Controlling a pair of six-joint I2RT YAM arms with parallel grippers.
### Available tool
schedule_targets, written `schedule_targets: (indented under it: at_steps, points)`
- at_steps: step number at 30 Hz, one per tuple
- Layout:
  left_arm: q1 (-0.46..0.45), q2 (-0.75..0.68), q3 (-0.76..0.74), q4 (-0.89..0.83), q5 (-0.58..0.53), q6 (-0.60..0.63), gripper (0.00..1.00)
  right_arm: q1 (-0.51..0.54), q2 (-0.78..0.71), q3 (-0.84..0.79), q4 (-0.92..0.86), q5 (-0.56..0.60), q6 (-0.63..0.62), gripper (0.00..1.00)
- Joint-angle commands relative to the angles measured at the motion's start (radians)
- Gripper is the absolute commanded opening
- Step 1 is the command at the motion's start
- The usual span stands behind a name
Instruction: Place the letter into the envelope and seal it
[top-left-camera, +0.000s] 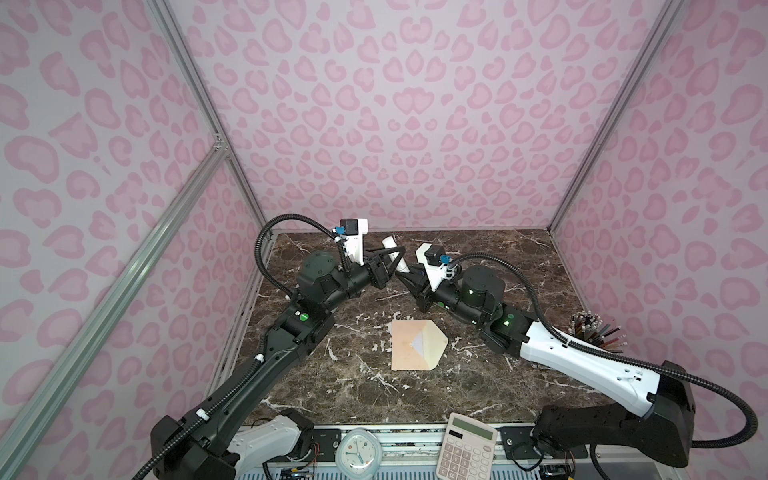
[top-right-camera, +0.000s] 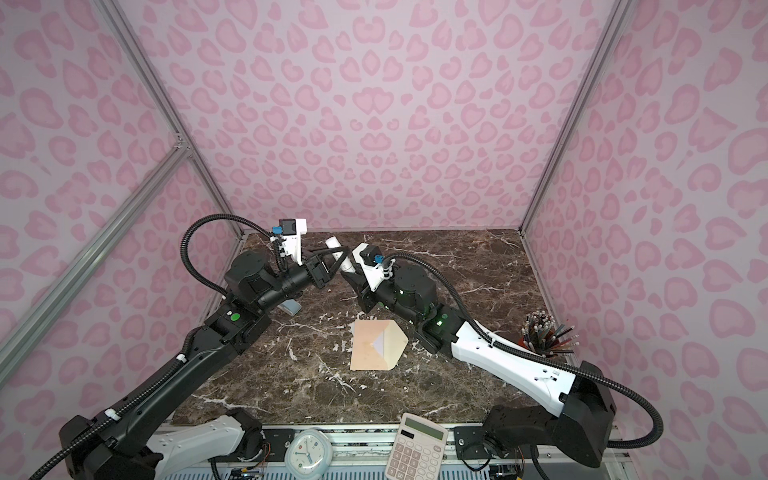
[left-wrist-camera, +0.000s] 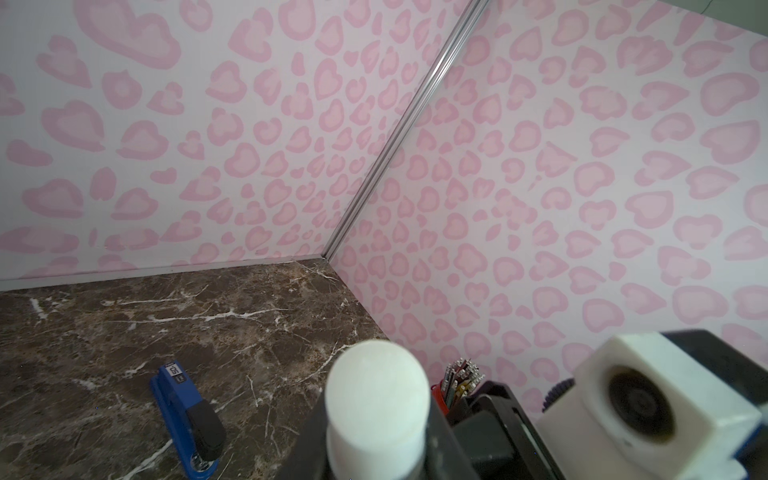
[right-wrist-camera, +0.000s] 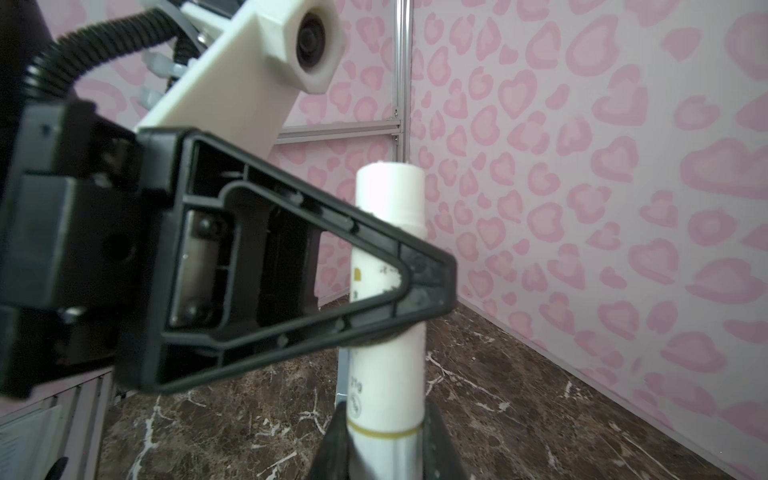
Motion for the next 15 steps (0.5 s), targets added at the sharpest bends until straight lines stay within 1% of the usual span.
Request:
schedule_targets:
  at_steps: [1,5,9,15]
  points:
    - [0.015,-0.001,-0.022,0.093,0.095,-0.058,0.04,-0.012,-0.014,0.01,0.073,-0.197,0.068,0.01]
    - [0.028,-0.003,-0.032,0.132,0.149,-0.088,0.04,-0.026,-0.028,0.005,0.048,-0.221,0.058,0.01]
    - [0.038,-0.01,-0.04,0.158,0.181,-0.108,0.04,-0.042,-0.046,-0.002,0.029,-0.25,0.056,0.0]
    - [0.047,-0.014,-0.04,0.169,0.229,-0.113,0.04,-0.066,-0.061,0.012,-0.027,-0.327,0.063,0.0]
